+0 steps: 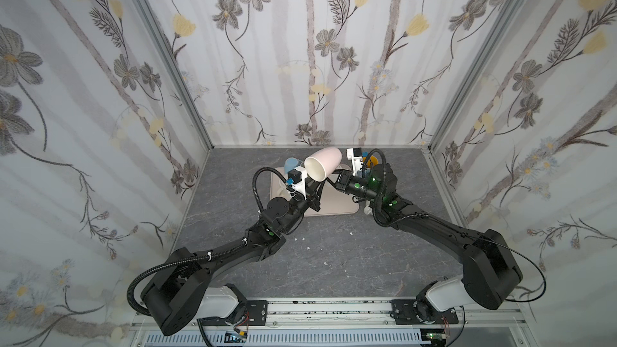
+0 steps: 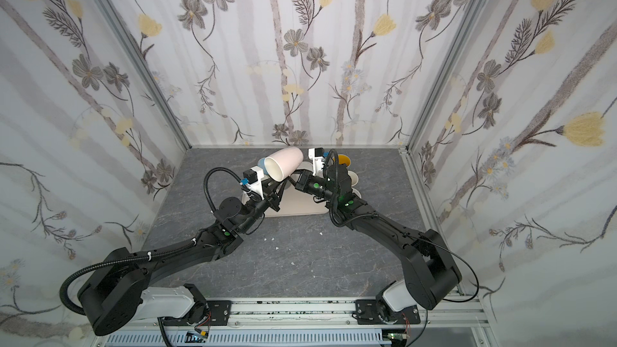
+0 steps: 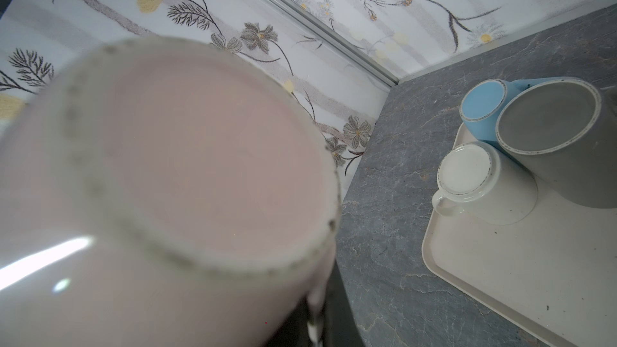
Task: Turn the mug right side up
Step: 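Grasp the pink mug rim with the left gripper and rotate it upright, then lower the pink mug beside the cream mug while the right gripper withdraws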
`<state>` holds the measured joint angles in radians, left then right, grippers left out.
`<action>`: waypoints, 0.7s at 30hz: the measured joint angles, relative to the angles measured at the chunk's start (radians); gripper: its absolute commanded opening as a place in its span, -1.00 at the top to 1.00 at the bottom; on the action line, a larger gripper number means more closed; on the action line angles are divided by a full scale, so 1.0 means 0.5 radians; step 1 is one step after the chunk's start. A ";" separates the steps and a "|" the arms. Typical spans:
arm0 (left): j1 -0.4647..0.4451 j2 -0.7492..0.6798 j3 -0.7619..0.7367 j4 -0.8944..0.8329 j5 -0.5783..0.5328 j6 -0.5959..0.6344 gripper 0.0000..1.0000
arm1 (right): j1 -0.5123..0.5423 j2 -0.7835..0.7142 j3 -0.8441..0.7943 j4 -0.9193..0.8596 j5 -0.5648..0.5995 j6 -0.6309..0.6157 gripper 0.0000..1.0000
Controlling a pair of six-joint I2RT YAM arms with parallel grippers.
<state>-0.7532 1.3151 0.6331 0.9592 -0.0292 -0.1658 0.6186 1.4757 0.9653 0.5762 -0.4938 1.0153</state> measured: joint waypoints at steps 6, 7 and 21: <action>0.000 0.012 0.095 -0.162 0.019 -0.044 1.00 | -0.040 -0.036 0.021 -0.162 0.038 -0.125 0.34; 0.000 0.012 0.096 -0.168 0.039 -0.050 1.00 | -0.055 -0.048 0.024 -0.220 0.036 -0.158 0.28; -0.005 0.115 0.207 -0.561 0.041 -0.103 1.00 | -0.316 -0.389 -0.039 -0.848 0.122 -0.675 0.03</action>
<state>-0.7559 1.3727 0.7364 0.6788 -0.0086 -0.2173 0.4606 1.2812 0.9459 0.1524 -0.4328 0.6777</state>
